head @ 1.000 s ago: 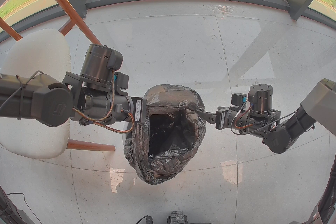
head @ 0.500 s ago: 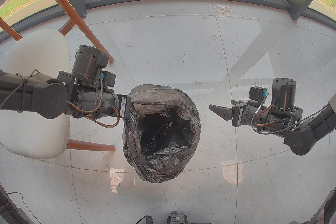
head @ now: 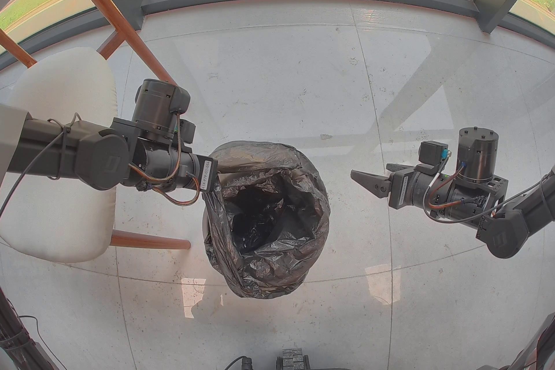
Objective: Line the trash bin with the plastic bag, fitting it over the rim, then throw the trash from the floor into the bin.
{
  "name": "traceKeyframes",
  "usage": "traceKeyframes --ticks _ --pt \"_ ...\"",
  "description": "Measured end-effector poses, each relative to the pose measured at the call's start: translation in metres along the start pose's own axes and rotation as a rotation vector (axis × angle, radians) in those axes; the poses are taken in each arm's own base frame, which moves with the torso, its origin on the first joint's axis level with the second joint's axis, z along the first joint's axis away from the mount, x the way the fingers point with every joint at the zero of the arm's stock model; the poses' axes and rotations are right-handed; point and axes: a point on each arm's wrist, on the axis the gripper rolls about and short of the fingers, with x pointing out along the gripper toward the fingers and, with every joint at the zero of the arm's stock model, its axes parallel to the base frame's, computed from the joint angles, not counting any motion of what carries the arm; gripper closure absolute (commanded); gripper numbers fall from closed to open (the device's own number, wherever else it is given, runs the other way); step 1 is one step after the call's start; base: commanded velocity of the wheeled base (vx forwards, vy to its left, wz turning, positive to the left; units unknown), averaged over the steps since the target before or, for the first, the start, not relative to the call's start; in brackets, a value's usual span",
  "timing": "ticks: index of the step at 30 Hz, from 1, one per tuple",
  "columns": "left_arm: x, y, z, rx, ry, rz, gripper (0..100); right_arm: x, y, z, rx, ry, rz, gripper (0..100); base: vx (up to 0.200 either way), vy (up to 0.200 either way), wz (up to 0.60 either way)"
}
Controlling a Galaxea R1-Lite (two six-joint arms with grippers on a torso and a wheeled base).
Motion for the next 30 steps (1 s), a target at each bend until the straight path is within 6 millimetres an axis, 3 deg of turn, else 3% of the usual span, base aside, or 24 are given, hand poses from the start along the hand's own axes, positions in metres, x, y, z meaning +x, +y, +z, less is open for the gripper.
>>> traceKeyframes --ticks 9,10,18,30 --pt "0.011 0.009 0.002 0.159 0.004 0.075 100 0.000 0.000 0.001 0.000 -0.004 -0.001 0 0.000 0.000 0.00" --pt "0.013 0.010 0.003 0.173 -0.001 0.080 0 0.000 0.000 0.001 -0.001 -0.004 -0.001 0 0.000 0.000 0.00" --pt "0.019 0.019 0.003 0.212 -0.013 0.098 0 -0.001 0.000 0.001 -0.001 -0.005 -0.001 0 0.000 0.000 0.00" --pt "0.010 -0.003 -0.035 0.267 0.096 0.025 0 -0.002 0.001 0.002 -0.002 -0.009 0.001 0 0.000 0.000 0.00"
